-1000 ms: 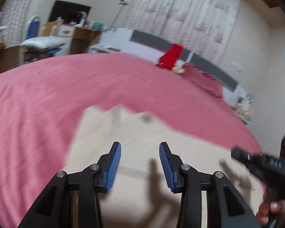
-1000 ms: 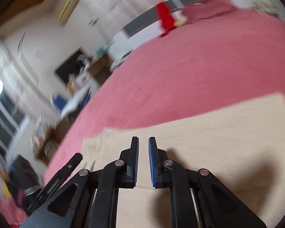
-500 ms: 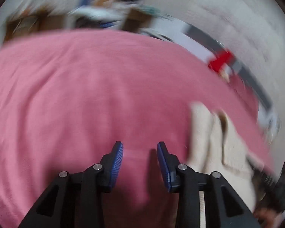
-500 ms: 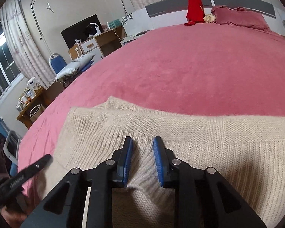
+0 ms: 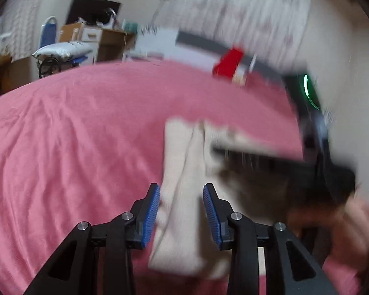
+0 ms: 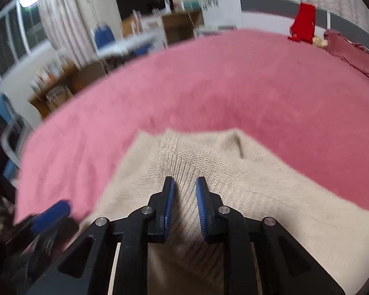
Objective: Fold clothes
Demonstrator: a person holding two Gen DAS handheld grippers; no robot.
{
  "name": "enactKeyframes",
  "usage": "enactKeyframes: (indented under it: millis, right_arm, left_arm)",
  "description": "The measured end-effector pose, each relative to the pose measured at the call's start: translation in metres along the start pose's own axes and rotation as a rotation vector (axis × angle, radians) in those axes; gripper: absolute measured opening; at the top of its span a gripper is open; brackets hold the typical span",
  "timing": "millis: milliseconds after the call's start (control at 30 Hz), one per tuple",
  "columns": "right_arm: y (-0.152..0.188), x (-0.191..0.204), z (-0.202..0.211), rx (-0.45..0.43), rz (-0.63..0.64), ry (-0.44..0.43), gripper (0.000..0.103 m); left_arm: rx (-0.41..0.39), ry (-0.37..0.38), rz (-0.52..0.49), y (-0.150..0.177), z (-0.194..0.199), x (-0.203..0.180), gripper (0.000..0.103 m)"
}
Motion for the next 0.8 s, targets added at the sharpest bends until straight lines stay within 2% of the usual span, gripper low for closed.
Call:
enactKeyframes:
  millis: [33,67,233,300,367,400,467,533,567,600,700,800]
  right_arm:
    - [-0.001,0.002,-0.002,0.002,-0.001,0.009,0.019]
    - [-0.003,0.003,-0.005,0.004,-0.001,0.018,0.019]
    - [-0.01,0.011,-0.016,0.015,-0.004,0.063,0.022]
    - [-0.01,0.009,0.009,-0.058,-0.034,0.035,0.022]
    - [-0.003,0.018,0.036,-0.117,-0.039,-0.025,0.022]
    - [0.0,0.022,0.05,-0.147,-0.042,-0.055,0.022]
    - [0.018,0.043,0.057,-0.134,0.014,-0.098,0.022]
    - [0.038,0.068,0.044,-0.067,0.063,-0.098,0.021]
    - [0.048,0.08,0.036,-0.03,0.087,-0.096,0.02]
    - [0.05,0.08,0.037,-0.031,0.081,-0.09,0.019]
    - [0.047,0.069,0.044,-0.061,0.042,-0.068,0.016]
    - [0.043,0.059,0.052,-0.091,0.003,-0.045,0.019]
  left_arm:
    - [0.071,-0.033,0.034,0.011,-0.006,0.008,0.041]
    - [0.065,0.006,0.077,0.011,-0.004,0.013,0.041]
    - [0.029,0.02,0.195,0.018,0.032,0.027,0.041]
    - [0.001,0.013,0.264,0.018,0.044,0.033,0.04]
    - [-0.043,-0.018,0.322,0.02,0.06,0.049,0.038]
    - [-0.082,-0.061,0.339,0.017,0.067,0.058,0.038]
    - [-0.16,-0.134,0.371,0.013,0.081,0.073,0.038]
    - [-0.228,-0.169,0.406,0.01,0.091,0.088,0.038]
    - [-0.238,-0.182,0.411,0.009,0.091,0.09,0.038]
    - [-0.24,-0.195,0.41,0.009,0.091,0.091,0.038]
    - [-0.205,-0.216,0.382,0.005,0.077,0.093,0.038]
    - [-0.162,-0.213,0.351,0.003,0.067,0.093,0.038]
Point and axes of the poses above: each gripper's, at about its wrist camera, not at the fingertips, and z roughly against the way its jaws point, x to its left, y to its underside, the point moved 6 cm from there along -z, roughly the way its jaws point, and after that the axes turned 14 degrees about y, right-handed, at the moved point
